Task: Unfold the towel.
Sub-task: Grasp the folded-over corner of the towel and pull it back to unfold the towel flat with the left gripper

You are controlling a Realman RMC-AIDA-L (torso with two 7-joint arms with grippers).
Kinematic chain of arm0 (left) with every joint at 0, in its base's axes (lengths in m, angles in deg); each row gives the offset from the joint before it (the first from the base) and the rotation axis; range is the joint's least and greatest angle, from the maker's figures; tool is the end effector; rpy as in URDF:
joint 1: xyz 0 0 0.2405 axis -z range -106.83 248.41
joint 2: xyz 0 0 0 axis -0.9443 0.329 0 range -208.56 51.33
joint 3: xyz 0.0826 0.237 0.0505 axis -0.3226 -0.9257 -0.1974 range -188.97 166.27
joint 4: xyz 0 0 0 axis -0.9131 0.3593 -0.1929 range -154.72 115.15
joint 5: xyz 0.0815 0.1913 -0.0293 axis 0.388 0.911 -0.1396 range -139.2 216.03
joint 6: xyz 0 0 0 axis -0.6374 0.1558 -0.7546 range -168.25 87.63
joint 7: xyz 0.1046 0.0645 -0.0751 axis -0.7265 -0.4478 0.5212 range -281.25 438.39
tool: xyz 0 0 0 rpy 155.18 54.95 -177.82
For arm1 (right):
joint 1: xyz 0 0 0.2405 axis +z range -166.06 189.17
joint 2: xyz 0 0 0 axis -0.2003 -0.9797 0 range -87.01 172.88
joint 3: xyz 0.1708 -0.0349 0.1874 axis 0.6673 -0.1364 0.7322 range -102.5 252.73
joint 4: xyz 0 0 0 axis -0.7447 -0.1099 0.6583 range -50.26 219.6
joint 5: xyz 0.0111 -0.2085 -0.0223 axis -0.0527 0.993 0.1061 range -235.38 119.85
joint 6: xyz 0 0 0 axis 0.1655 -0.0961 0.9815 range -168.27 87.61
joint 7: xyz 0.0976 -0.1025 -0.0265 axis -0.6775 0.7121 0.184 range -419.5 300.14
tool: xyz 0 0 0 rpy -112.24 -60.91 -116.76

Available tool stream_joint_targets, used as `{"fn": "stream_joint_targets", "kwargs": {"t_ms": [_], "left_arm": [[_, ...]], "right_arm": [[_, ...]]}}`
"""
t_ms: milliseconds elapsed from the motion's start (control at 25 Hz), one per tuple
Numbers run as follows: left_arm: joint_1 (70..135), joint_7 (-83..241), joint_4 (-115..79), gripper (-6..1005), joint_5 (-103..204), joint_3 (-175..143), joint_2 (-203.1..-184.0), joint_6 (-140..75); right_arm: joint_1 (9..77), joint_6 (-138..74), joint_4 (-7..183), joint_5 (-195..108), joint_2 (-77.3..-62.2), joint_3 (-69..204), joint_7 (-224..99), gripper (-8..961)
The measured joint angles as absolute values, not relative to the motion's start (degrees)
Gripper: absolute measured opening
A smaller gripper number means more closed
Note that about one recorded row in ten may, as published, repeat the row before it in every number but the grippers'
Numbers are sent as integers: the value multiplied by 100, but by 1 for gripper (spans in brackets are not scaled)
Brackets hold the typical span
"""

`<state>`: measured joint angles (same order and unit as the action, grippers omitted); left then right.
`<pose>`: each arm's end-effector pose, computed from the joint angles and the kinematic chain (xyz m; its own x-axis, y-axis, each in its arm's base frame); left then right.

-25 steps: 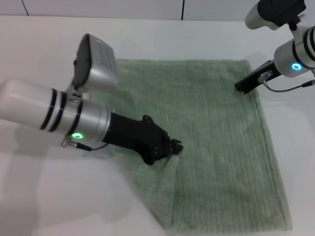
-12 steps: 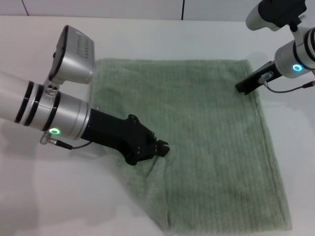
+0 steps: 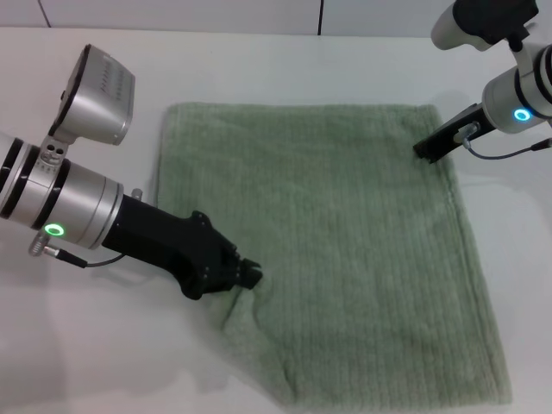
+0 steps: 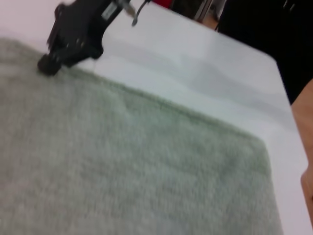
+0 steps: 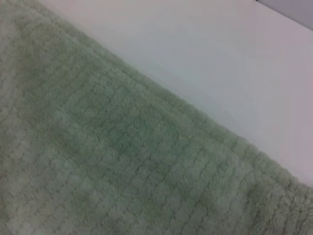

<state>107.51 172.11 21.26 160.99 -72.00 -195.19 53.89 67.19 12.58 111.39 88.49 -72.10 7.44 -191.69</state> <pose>-0.2295 0.3241 -0.0265 0.9216 0.3754 0.0987 0.3623 -0.9232 0.1284 0.2219 0.4464 -0.0351 0.7499 -0.6571 0.0766 -0.5212 -0.6581 -0.5433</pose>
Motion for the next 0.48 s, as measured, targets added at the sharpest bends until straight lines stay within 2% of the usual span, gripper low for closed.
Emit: {"fn": "stream_joint_targets", "kwargs": {"t_ms": [480], "left_arm": [[10770, 17412, 2452, 30, 16615, -6981, -19505, 5833]], "right_arm": [[6720, 1258, 11139, 8849, -7202, 744, -19169, 0]]}}
